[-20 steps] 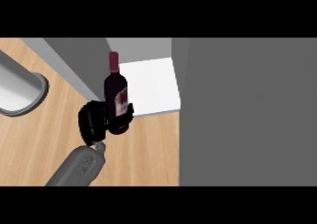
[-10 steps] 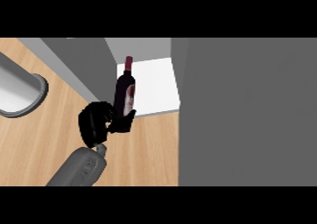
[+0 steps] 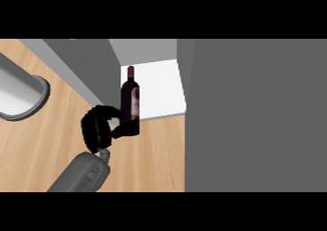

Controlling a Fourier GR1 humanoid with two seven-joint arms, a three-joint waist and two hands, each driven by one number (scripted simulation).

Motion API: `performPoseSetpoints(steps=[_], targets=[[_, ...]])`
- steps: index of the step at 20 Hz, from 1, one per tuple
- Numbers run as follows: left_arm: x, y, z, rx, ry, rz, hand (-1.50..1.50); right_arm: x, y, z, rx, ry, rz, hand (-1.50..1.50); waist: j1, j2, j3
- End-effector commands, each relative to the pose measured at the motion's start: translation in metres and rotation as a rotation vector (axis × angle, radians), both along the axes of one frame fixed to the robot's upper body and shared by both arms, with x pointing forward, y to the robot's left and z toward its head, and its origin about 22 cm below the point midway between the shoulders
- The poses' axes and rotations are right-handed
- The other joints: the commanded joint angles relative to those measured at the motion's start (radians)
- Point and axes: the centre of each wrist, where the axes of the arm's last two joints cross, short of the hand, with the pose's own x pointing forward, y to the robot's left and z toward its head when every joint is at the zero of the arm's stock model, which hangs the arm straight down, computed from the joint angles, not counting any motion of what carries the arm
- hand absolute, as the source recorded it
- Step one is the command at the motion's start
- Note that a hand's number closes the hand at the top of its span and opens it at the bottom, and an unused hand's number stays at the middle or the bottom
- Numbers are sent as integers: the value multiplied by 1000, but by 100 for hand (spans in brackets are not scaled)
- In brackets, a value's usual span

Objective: Pick up the wine, place it into the cabinet and close the cabinet

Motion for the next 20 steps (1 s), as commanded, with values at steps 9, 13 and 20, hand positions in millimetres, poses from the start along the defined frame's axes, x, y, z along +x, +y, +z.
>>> performPoseSetpoints(steps=[9, 13, 20], targets=[[38, -79, 57, -193, -49, -148, -150, -6, 3, 7, 33, 3, 36, -150, -19, 29, -32], [41, -75, 68, -217, -109, -155, -150, -9, 3, 10, 41, 6, -2, -150, 0, 21, -32], [35, -93, 85, -358, -196, -160, -150, -9, 2, 11, 22, 4, -7, -150, 24, 13, -32]])
